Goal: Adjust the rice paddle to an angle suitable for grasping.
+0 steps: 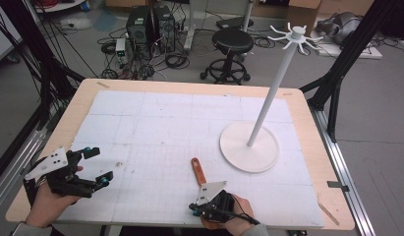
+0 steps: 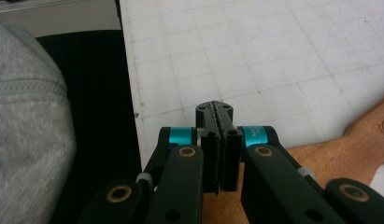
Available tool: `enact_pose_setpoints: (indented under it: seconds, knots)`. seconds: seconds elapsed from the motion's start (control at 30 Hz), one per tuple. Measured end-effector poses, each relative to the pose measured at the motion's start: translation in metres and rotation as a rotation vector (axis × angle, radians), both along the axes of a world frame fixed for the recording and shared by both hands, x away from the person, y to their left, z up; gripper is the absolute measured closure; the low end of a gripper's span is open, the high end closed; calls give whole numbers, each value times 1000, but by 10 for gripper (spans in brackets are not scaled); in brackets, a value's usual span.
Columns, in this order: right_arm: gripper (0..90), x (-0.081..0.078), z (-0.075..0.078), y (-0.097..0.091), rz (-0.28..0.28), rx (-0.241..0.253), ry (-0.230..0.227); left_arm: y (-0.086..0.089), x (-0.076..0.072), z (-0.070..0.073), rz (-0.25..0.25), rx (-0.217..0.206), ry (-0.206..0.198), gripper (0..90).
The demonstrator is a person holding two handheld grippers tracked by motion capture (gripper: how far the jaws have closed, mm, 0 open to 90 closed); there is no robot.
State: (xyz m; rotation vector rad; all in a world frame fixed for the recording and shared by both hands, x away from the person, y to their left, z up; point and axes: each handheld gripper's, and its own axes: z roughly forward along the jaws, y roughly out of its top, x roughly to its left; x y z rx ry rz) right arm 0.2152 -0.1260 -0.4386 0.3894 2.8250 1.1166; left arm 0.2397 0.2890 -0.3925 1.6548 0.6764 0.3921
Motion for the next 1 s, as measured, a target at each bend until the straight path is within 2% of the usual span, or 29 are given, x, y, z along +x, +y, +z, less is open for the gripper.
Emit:
enact_pose_setpoints:
  seconds: [0.33,0.73,1.0]
  knots:
    - [900,-4,-2,-21,-29,27,31,3,0,1,9,-3,-3,17]
    - [900,-7,-1,-57,-93,25,45,2,0,0,8,-1,-3,17]
    - [900,-7,0,-59,-112,14,53,2,0,0,7,3,-3,17]
